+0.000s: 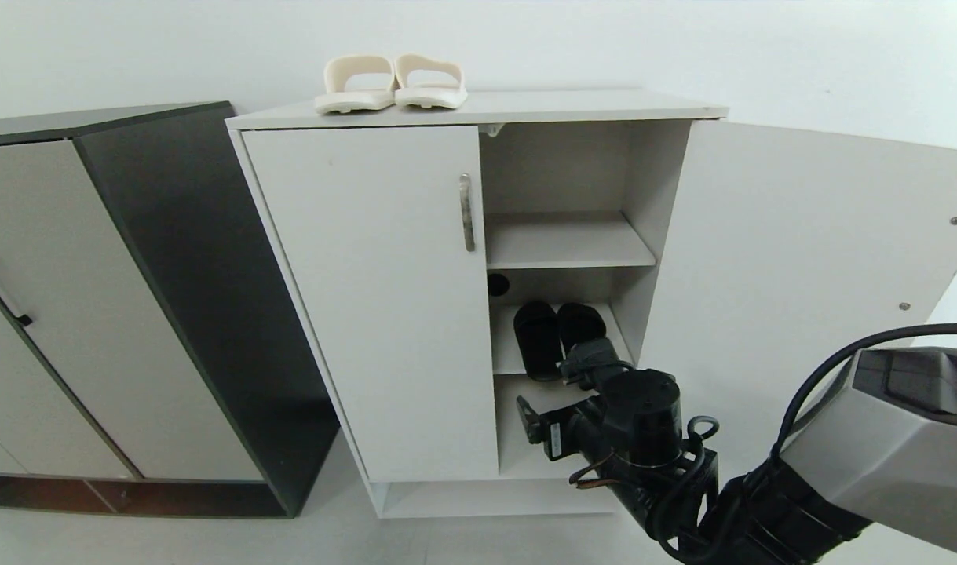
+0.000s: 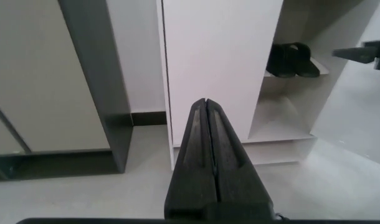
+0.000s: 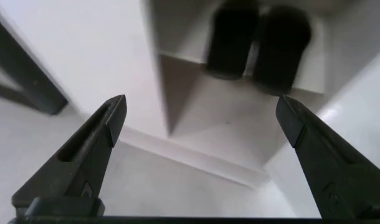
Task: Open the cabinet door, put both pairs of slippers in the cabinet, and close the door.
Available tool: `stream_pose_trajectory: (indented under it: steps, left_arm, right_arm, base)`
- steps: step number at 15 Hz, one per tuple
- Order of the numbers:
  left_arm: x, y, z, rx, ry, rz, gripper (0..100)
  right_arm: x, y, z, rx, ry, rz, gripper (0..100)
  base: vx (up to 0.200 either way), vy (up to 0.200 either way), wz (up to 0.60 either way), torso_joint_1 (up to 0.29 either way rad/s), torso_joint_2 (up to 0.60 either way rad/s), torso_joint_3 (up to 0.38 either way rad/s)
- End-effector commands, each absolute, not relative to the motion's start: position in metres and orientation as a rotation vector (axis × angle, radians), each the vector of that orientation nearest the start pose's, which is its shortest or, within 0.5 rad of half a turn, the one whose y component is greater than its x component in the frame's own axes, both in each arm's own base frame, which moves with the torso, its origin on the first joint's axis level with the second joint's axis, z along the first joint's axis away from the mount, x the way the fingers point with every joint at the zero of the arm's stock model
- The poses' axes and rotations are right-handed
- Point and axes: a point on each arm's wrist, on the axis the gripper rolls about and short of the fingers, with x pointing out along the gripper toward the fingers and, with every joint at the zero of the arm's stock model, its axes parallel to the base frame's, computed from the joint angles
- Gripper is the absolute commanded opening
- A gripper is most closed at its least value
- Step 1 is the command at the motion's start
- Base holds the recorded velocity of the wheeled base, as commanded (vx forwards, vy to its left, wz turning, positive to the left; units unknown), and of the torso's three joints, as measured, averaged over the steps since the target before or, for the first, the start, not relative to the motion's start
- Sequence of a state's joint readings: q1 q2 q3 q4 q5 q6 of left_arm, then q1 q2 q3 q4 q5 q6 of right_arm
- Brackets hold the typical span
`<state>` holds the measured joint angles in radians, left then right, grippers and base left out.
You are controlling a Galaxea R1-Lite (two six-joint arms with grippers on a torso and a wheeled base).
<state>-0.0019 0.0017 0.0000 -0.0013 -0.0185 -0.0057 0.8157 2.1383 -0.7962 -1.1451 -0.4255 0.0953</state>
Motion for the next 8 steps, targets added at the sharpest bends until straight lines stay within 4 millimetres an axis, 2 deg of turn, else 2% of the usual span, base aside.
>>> stream_pose_trajectory:
  steps: [1,8]
  left_arm:
    - [-0.0227,-0.0004,0.0757,-0.006,0.0,-0.02,0]
    - [-0.0227,-0.0004,0.0757,-0.006,0.0,-0.018,0]
  right_arm:
    - [0.2615,0.2637,0.0754,-0.032,0.194,0.378,100]
    - [0.2622,0.266,0.0724,-0.036,0.175,0.383,100]
  base:
    - [0.0,0.2,0.0,-0.002,0.0,0.007]
    - [0.0,0.2,0.0,0.001,0.0,0.002]
